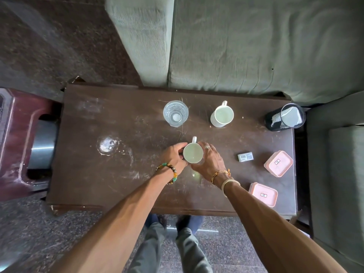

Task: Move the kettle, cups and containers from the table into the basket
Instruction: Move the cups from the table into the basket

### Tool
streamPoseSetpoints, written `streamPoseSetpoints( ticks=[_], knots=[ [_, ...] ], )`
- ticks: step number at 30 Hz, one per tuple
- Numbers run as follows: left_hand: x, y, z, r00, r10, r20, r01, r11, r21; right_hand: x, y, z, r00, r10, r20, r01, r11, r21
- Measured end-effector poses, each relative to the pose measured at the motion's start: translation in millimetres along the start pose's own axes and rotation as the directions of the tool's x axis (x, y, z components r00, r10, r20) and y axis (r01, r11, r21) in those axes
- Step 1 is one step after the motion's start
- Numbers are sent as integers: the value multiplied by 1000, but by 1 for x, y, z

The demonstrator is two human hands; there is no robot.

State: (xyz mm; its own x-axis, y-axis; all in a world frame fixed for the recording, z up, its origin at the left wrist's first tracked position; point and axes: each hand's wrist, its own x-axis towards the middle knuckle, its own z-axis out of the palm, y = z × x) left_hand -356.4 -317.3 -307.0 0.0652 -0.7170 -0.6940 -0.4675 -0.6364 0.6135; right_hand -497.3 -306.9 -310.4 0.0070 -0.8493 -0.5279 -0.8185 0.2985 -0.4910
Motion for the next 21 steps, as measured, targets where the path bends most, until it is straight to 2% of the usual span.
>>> streamPoseSetpoints(
  ticks=[9,12,15,20,21],
  knots=[
    [-37,17,-24,1000,-23,-14,22,997,-75,-33,-29,-23,999,-25,-26,25,1000,7],
    [-69,43,-46,997,-74,-37,62,963,-261,-52,-57,-49,997,-76,-11,77,997,22],
    [-109,69,-77,998,-17,-65,0,965,-261,-71,-92,-80,990,-141,0,141,989,30],
    [-186,117,-143,973,149,-178,-175,974,-142,-107,-165,-134,964,-267,17,267,964,6],
    [-203,124,-158,967,149,-208,-185,968,-167,-116,-182,-142,957,-289,18,289,957,9]
  ],
)
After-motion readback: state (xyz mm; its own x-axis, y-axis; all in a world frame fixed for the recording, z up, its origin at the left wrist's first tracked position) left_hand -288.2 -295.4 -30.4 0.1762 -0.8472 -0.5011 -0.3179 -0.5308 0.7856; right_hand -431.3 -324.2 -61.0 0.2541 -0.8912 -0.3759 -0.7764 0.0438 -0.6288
